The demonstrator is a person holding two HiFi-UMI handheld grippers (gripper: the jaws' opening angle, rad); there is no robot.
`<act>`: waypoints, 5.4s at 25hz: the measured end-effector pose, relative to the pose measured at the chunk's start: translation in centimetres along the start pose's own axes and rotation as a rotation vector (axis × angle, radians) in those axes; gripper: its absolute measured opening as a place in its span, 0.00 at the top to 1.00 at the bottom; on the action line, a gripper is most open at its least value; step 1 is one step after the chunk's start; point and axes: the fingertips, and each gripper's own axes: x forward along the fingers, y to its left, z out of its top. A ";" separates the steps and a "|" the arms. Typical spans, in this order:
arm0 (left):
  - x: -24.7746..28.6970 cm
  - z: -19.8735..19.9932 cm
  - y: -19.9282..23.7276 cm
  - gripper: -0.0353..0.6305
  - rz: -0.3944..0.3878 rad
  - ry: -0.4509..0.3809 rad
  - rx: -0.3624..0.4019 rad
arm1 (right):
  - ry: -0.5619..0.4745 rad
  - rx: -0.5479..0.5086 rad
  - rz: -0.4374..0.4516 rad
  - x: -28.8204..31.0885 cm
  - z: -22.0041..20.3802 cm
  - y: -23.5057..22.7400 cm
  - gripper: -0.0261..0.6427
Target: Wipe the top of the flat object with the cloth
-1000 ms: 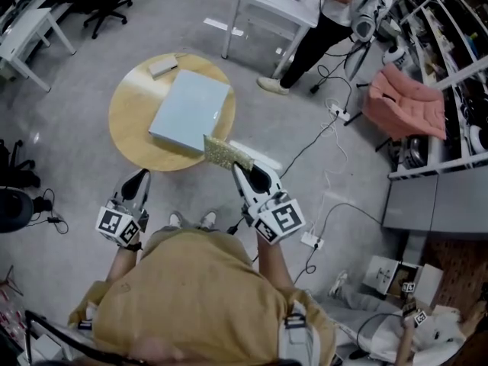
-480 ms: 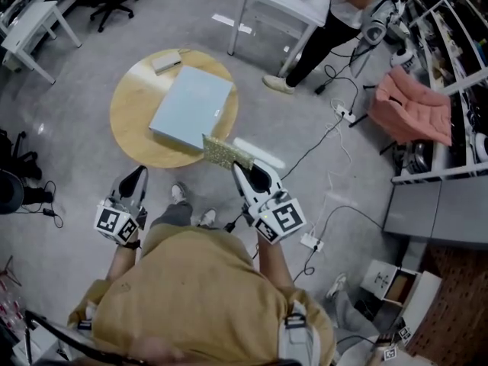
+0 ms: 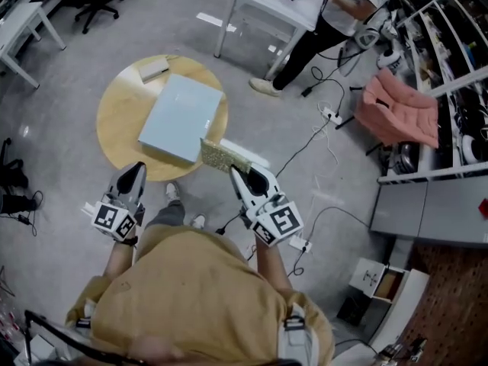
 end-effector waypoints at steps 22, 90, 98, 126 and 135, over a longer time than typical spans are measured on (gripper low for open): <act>11.1 2.8 17.2 0.92 -0.090 0.013 -0.047 | 0.070 -0.057 -0.050 18.0 1.8 -3.7 0.87; 2.2 2.1 20.8 0.92 0.502 0.000 -0.073 | 0.996 -0.535 0.624 41.3 -27.5 -8.3 0.86; 1.9 1.7 21.1 0.92 0.511 0.004 -0.077 | 0.999 -0.622 0.538 44.3 -26.5 -12.4 0.86; 0.7 0.9 20.0 0.92 0.495 0.031 -0.078 | 0.792 -0.652 0.127 47.7 -19.0 -23.2 0.86; 3.0 1.4 19.8 0.92 0.411 0.027 -0.075 | 0.546 -0.589 0.108 42.5 -10.7 -19.7 0.86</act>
